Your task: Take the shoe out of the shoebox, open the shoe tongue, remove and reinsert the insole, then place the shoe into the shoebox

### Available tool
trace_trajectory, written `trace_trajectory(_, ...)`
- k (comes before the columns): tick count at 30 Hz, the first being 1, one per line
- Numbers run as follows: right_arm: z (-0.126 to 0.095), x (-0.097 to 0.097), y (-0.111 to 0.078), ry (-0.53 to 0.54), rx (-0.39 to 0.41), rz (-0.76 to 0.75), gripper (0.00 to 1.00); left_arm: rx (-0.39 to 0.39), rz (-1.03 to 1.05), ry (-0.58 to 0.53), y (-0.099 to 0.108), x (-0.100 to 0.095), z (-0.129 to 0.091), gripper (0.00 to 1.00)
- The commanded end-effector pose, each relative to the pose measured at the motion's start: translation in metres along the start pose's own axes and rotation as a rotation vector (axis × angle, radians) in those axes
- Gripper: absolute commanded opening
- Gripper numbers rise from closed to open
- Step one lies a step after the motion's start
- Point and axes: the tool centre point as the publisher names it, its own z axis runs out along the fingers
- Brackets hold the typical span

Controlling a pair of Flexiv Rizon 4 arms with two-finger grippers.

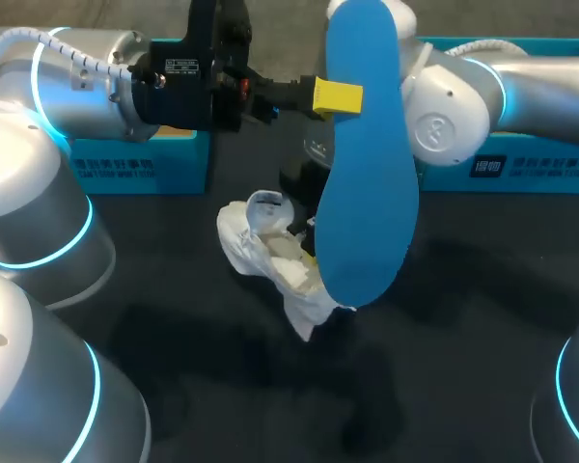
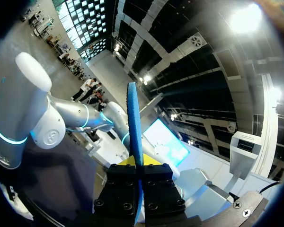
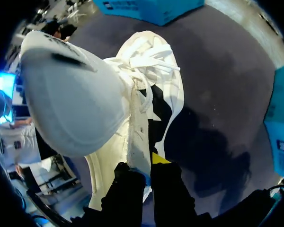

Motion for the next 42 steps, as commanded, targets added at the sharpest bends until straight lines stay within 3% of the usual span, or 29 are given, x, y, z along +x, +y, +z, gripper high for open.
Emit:
trace_trajectory(1, -0.007, 0.004, -0.01, 0.125, -0.233, 0.397, 0.0, 0.0, 0.0, 0.0, 0.0, 0.0, 0.001, 0.0)
trace_trajectory(16, 0.005, 0.008, -0.011, 0.125, -0.207, 0.446, 0.0, 0.0, 0.0, 0.0, 0.0, 0.0, 0.001, 0.0)
trace_trajectory(26, 0.016, 0.007, 0.0, 0.116, -0.207, 0.323, 0.0, 0.0, 0.0, 0.0, 0.0, 0.0, 0.001, 0.0)
trace_trajectory(42, 0.044, 0.006, -0.003, 0.113, -0.155, 0.408, 0.0, 0.0, 0.0, 0.0, 0.0, 0.0, 0.001, 0.0)
